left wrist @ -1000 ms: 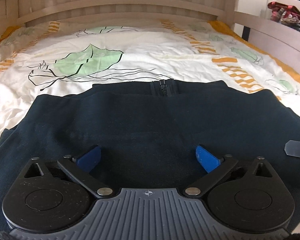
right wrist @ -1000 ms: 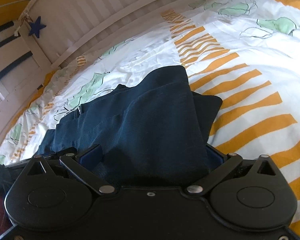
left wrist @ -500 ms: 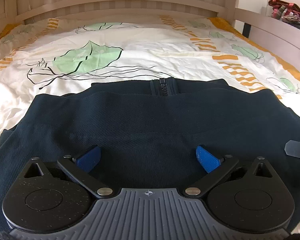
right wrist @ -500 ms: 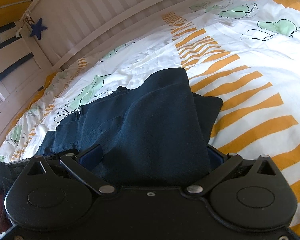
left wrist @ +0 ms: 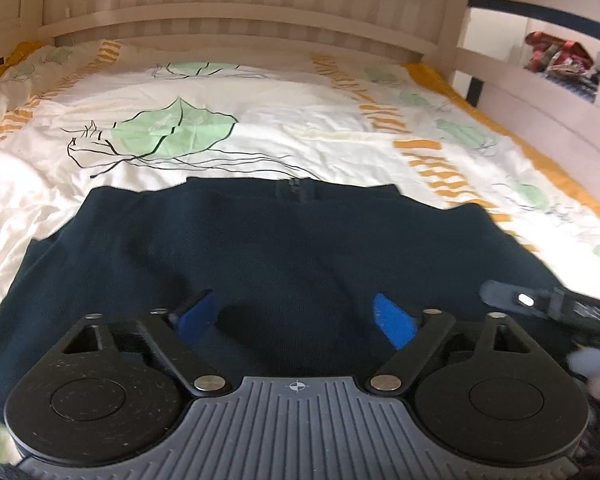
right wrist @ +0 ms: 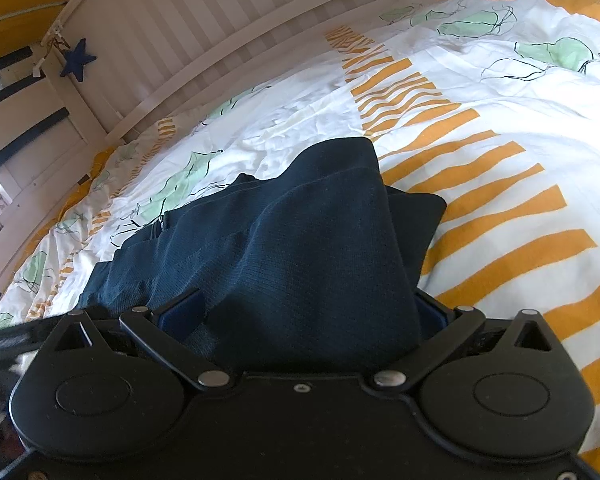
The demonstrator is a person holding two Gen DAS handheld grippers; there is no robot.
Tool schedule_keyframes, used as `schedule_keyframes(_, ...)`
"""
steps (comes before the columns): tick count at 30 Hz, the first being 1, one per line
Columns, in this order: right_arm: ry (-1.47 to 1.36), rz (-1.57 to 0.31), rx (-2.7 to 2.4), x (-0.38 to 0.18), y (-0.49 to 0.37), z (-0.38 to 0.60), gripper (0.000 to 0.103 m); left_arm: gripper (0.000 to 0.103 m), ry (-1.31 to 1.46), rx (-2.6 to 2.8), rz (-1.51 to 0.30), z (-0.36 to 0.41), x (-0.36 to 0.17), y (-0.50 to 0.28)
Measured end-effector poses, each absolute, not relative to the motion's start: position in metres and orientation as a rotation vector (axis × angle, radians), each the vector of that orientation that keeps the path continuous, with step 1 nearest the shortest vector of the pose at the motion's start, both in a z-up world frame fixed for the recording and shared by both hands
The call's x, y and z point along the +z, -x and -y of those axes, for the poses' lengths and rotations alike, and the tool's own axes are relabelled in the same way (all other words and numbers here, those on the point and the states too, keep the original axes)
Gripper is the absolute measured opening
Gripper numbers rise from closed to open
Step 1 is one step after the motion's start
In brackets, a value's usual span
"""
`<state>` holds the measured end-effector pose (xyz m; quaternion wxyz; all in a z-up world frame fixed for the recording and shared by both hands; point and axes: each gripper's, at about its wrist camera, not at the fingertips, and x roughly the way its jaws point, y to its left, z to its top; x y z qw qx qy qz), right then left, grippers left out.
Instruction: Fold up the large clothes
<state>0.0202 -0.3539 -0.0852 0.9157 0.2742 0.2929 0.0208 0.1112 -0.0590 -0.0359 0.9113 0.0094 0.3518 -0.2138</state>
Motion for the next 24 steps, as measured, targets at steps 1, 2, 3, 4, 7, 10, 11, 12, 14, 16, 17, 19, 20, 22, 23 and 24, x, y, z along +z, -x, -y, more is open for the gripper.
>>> schedule_keyframes(1, -0.568, -0.603, 0.043, -0.085, -0.020, 0.354, 0.103, 0.075, -0.017, -0.446, -0.724, 0.059, -0.035, -0.105)
schedule_keyframes(2, -0.572, -0.603, 0.045, -0.085, -0.020, 0.355, 0.103, 0.070, -0.019, -0.450, -0.723, 0.058, -0.034, -0.100)
schedule_keyframes(3, -0.578, -0.603, 0.046, -0.085, -0.019, 0.356, 0.103, 0.065, -0.020, -0.453, -0.722, 0.057, -0.033, -0.095)
schedule_keyframes(4, -0.590, -0.603, 0.050, -0.085, -0.019, 0.357, 0.103, 0.062, -0.018, -0.453, -0.724, 0.057, -0.033, -0.092)
schedule_keyframes(7, -0.649, -0.603, 0.062, -0.085, -0.017, 0.363, 0.103, 0.058, 0.015, -0.454, -0.742, 0.053, -0.037, -0.089)
schedule_keyframes(10, -0.708, -0.605, 0.075, -0.086, -0.015, 0.368, 0.103, 0.056, 0.015, -0.449, -0.748, 0.053, -0.045, -0.089)
schedule_keyframes(11, -0.725, -0.606, 0.079, -0.086, -0.015, 0.370, 0.103, 0.055, 0.011, -0.447, -0.750, 0.054, -0.048, -0.088)
schedule_keyframes(12, -0.744, -0.609, 0.084, -0.086, -0.015, 0.372, 0.103, 0.055, 0.009, -0.445, -0.753, 0.055, -0.051, -0.088)
schedule_keyframes(14, -0.782, -0.619, 0.097, -0.086, -0.015, 0.375, 0.103, 0.055, 0.013, -0.444, -0.759, 0.054, -0.058, -0.089)
schedule_keyframes(16, -0.837, -0.629, 0.113, -0.086, -0.014, 0.379, 0.103, 0.055, 0.013, -0.445, -0.757, 0.054, -0.061, -0.087)
schedule_keyframes(17, -0.862, -0.633, 0.122, -0.086, -0.013, 0.382, 0.103, 0.055, 0.013, -0.444, -0.757, 0.055, -0.061, -0.087)
schedule_keyframes(19, -0.901, -0.646, 0.143, -0.087, -0.012, 0.383, 0.102, 0.055, 0.013, -0.441, -0.757, 0.056, -0.061, -0.087)
schedule_keyframes(20, -0.903, -0.656, 0.149, -0.086, -0.013, 0.382, 0.095, 0.055, 0.014, -0.440, -0.756, 0.056, -0.061, -0.086)
schedule_keyframes(22, -0.892, -0.684, 0.160, -0.086, -0.014, 0.380, 0.065, 0.055, 0.018, -0.440, -0.751, 0.055, -0.061, -0.084)
schedule_keyframes(23, -0.884, -0.706, 0.147, -0.088, -0.015, 0.378, 0.053, 0.055, 0.018, -0.440, -0.749, 0.055, -0.061, -0.084)
schedule_keyframes(24, -0.869, -0.718, 0.140, -0.088, -0.014, 0.376, 0.049, 0.054, 0.016, -0.440, -0.748, 0.056, -0.060, -0.083)
